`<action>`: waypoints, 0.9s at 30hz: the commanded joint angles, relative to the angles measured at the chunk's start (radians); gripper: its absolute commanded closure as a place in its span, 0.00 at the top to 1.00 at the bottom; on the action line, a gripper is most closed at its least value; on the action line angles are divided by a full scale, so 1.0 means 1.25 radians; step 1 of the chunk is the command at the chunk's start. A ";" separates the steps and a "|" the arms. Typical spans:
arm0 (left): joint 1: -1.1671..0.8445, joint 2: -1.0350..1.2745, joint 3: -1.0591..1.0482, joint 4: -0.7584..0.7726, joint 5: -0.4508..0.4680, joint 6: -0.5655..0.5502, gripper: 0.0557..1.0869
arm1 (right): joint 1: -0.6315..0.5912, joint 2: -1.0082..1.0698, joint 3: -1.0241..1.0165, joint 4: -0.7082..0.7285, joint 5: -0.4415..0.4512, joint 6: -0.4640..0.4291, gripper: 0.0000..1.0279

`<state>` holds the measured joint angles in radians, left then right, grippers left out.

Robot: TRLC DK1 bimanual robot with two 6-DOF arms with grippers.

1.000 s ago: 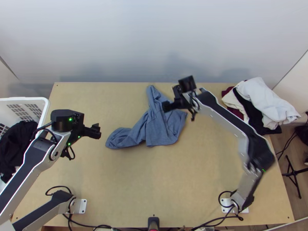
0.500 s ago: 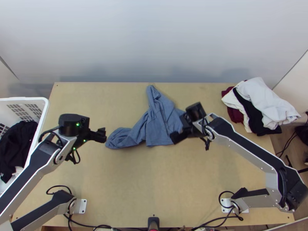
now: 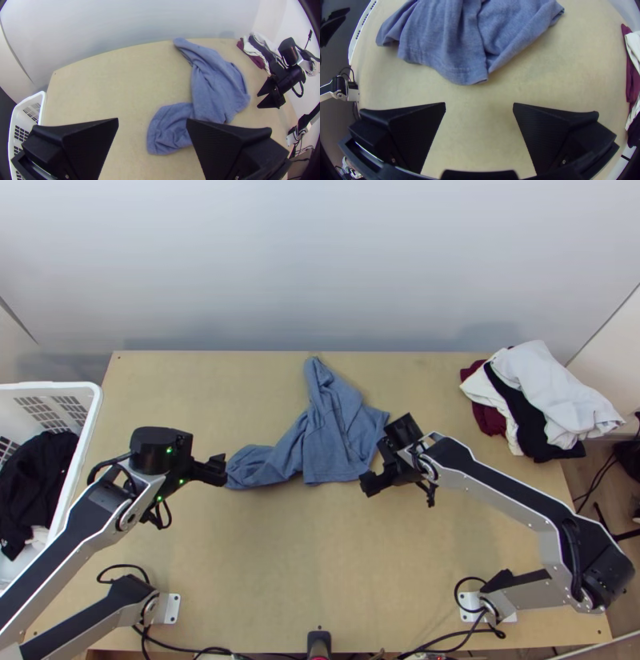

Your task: Fold the t-shirt

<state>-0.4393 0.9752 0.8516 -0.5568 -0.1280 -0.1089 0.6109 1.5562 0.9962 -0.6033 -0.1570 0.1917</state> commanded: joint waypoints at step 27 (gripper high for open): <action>0.013 -0.049 -0.047 0.059 -0.011 0.037 0.96 | 0.021 0.164 0.114 0.026 0.027 0.043 0.66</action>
<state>-0.4244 0.9165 0.7864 -0.4942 -0.1410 -0.0742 0.6586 1.7630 1.1404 -0.5694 -0.1383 0.2607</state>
